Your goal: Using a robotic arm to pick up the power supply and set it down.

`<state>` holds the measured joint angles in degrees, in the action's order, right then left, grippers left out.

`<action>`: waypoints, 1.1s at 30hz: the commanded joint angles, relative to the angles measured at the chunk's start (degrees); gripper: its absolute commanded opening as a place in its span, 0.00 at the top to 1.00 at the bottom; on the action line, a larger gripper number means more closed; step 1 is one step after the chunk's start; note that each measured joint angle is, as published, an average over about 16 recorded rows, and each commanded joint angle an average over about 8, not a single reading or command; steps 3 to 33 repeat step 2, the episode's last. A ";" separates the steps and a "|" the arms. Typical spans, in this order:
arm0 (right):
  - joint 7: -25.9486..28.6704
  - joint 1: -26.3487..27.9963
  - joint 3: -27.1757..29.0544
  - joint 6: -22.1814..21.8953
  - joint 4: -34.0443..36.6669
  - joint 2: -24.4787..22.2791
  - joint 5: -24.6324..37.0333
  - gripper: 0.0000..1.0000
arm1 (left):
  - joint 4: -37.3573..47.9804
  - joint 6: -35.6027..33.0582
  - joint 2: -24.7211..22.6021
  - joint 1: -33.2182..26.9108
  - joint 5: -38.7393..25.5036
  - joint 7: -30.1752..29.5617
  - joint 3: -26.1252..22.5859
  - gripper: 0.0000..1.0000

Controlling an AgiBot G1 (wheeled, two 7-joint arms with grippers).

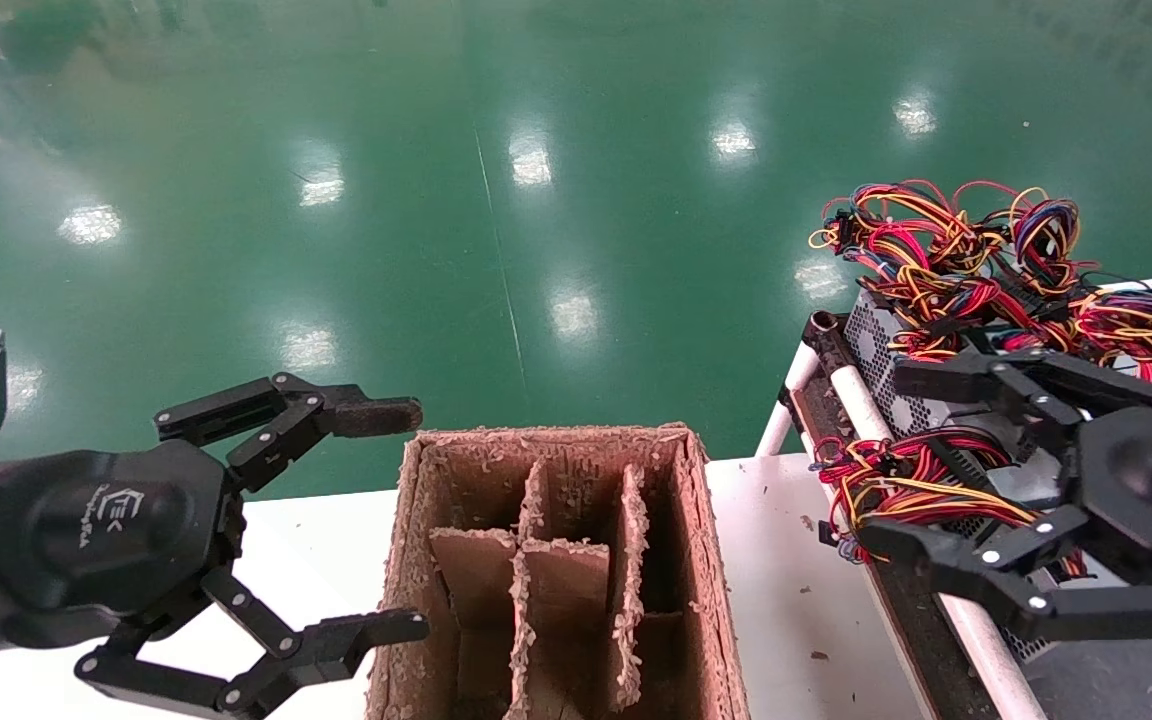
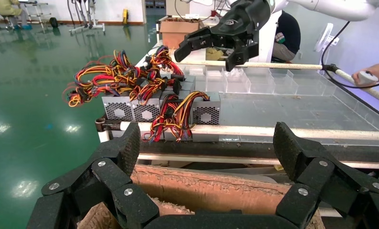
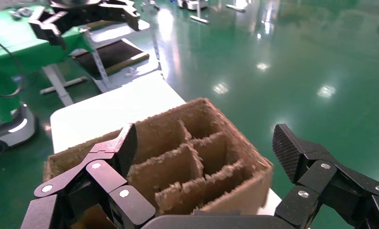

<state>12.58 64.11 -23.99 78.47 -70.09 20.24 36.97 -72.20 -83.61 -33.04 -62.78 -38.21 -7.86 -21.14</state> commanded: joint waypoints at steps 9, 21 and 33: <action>-0.25 -0.35 1.10 1.00 -0.48 2.05 0.68 0.00 | 0.00 0.00 0.00 0.00 0.00 0.00 0.00 0.00; -0.25 -0.35 1.10 1.00 -0.48 2.05 0.68 0.00 | 0.00 0.00 0.00 0.00 0.00 0.00 0.00 0.00; -0.25 -0.35 1.10 1.00 -0.48 2.05 0.68 0.00 | 0.00 0.00 0.00 0.00 0.00 0.00 0.00 0.00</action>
